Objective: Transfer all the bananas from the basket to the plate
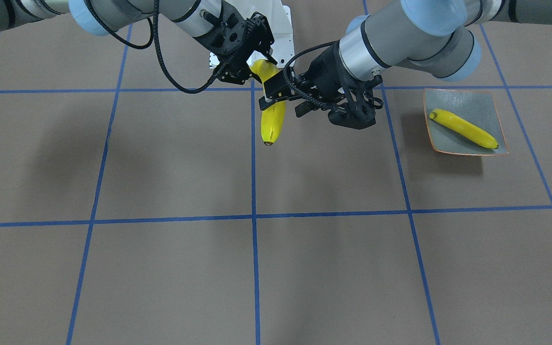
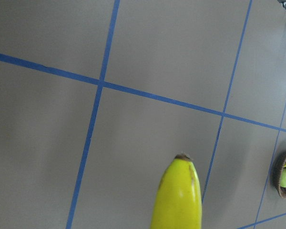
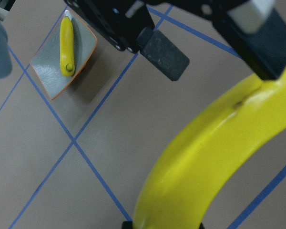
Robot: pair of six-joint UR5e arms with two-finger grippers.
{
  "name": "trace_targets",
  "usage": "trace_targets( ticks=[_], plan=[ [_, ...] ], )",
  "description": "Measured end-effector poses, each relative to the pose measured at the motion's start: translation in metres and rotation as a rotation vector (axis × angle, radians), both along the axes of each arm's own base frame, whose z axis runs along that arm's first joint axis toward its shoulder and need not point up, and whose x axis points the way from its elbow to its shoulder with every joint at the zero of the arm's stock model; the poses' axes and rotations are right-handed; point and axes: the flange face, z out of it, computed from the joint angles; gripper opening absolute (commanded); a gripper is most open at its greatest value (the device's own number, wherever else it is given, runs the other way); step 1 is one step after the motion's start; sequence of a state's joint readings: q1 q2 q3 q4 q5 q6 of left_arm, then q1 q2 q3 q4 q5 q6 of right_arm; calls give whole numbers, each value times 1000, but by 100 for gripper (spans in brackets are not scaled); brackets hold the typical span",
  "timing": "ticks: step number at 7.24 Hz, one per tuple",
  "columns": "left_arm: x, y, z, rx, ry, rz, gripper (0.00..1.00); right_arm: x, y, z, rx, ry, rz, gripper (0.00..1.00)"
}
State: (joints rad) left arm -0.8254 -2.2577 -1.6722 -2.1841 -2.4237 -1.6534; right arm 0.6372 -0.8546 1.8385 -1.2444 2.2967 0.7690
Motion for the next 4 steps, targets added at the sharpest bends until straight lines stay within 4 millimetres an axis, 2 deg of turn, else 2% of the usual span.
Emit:
trace_targets(
  ticks=[1, 4],
  plan=[
    [2, 1, 0, 0, 1, 2, 81, 0, 1, 0, -2, -4, 1, 0],
    [4, 0, 0, 9, 7, 3, 55, 1, 3, -1, -2, -9, -2, 0]
  ],
)
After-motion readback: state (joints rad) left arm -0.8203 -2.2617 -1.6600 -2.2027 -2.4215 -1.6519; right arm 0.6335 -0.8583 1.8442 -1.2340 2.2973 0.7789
